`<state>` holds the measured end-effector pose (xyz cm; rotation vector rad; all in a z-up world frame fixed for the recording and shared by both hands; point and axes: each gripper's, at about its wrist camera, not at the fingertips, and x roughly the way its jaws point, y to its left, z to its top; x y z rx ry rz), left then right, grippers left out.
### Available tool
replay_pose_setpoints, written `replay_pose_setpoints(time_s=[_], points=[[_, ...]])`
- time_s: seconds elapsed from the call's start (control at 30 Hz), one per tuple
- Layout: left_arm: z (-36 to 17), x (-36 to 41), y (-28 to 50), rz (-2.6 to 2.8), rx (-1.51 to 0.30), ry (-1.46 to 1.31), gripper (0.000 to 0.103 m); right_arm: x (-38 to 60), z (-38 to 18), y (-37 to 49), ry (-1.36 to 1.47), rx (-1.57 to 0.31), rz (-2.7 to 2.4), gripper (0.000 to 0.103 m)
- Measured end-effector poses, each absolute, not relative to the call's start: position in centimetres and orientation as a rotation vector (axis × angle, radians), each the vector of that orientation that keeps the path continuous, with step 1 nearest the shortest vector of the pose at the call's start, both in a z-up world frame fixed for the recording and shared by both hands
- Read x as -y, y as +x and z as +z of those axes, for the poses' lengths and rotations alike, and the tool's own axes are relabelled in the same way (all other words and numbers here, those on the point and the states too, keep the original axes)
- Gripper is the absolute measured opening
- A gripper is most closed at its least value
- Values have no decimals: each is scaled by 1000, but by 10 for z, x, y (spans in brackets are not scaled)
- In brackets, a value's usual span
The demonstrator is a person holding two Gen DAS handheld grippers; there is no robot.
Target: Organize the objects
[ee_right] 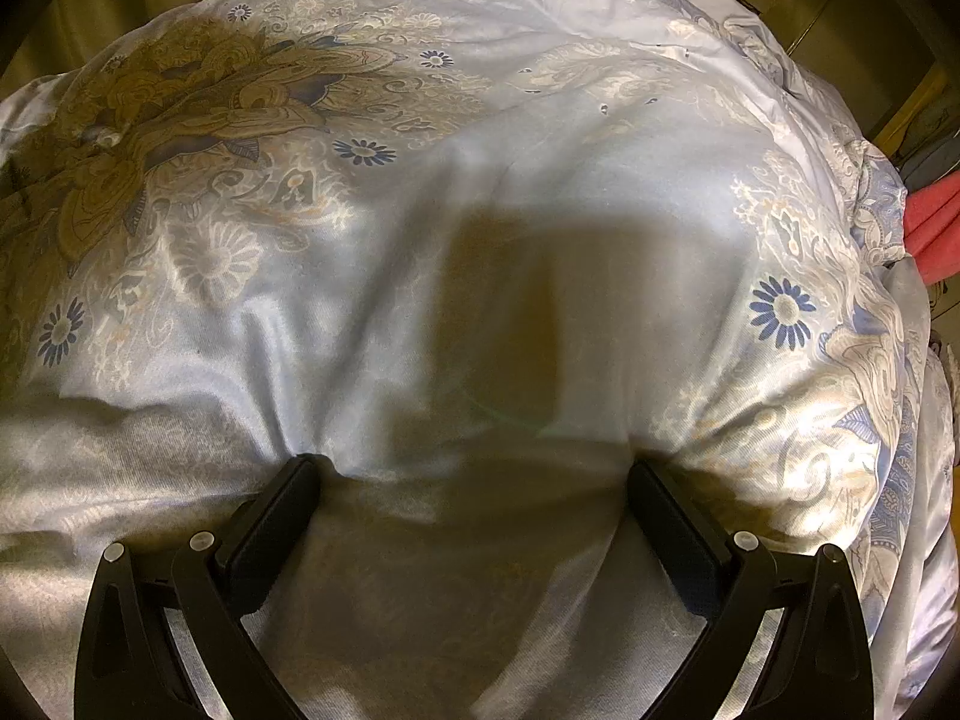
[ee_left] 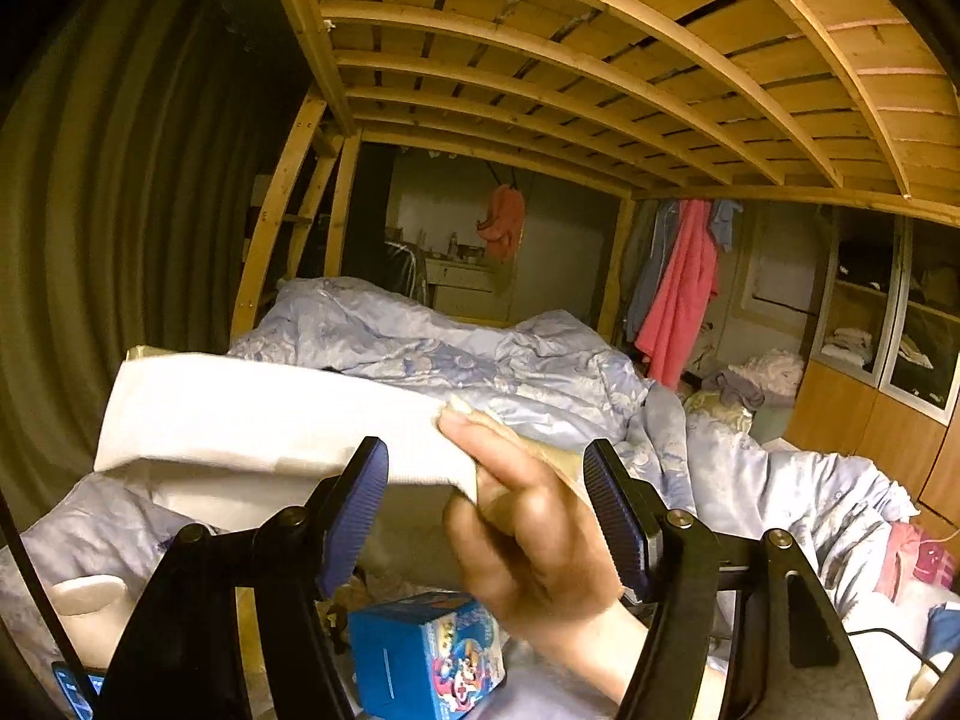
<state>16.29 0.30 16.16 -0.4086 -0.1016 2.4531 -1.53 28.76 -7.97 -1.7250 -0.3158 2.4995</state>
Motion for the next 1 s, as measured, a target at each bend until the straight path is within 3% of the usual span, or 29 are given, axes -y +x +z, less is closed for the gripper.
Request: replay_pose_setpoints(time_s=[0.63,1.0], points=[[127,3,119,2463,172,-658,66,-281,-80,-12,-1728,313,2497,103],[115,-6,111,2452,125,-717,66,-280,-79,-11,-1728,313,2497,103]])
